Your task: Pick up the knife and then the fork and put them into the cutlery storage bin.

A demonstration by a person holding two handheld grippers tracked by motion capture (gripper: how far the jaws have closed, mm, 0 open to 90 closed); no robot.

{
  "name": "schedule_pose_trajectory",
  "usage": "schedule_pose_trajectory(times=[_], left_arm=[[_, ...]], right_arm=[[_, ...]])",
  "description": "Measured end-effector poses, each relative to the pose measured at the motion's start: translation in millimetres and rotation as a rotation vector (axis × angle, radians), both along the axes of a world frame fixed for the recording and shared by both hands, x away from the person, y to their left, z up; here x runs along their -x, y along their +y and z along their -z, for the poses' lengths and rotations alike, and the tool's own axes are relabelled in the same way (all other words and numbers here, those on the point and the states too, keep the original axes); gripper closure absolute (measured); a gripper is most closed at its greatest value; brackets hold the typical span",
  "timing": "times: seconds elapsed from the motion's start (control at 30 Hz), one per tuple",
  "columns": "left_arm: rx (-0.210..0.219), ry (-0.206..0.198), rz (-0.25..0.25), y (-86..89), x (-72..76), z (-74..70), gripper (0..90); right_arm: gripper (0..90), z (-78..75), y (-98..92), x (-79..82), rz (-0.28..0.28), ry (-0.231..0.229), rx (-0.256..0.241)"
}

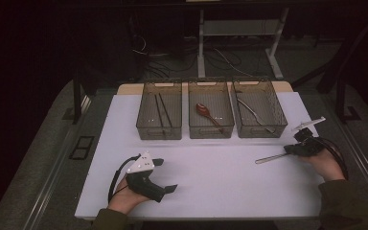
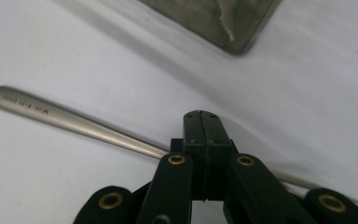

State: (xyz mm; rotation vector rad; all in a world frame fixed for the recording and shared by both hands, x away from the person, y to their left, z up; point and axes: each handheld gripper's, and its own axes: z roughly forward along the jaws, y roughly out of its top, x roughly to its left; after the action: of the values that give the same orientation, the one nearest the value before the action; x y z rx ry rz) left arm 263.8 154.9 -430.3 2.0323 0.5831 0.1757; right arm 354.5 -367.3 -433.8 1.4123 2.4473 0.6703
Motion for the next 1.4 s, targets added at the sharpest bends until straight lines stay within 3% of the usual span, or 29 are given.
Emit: schedule_pose_trajectory(times=[0.73,0.9,1.07,1.2,1.4], left_arm=[[0.004,-0.002,0.009,-1.1,0.8,-0.8,0.0],[-0.001,-0.006,0.015,-0.8,0.9,-1.4,0.0],[0.005,-0.003,0.011,-0.9,0.3,-0.8,0.0],[0.0,0.001,0.008,-1.4,0.3,-0.3,0.0],[0.005,0.001,0.003,-1.3,0.3,-0.1,0.0]], right_arm=[[90.0,-3.5,4.3,48.7,-0.096,0.043,0.016],[90.0,-9.1,0.6,49.3,-0.108,0.027,-0.021],[77.5,-24.1,1.0,49.2,-0.162,0.002,-0.054],[70.4,-28.9,6.3,48.1,-0.222,0.014,-0.04],[67.3,-26.6,16.4,43.1,-0.318,0.052,0.042]])
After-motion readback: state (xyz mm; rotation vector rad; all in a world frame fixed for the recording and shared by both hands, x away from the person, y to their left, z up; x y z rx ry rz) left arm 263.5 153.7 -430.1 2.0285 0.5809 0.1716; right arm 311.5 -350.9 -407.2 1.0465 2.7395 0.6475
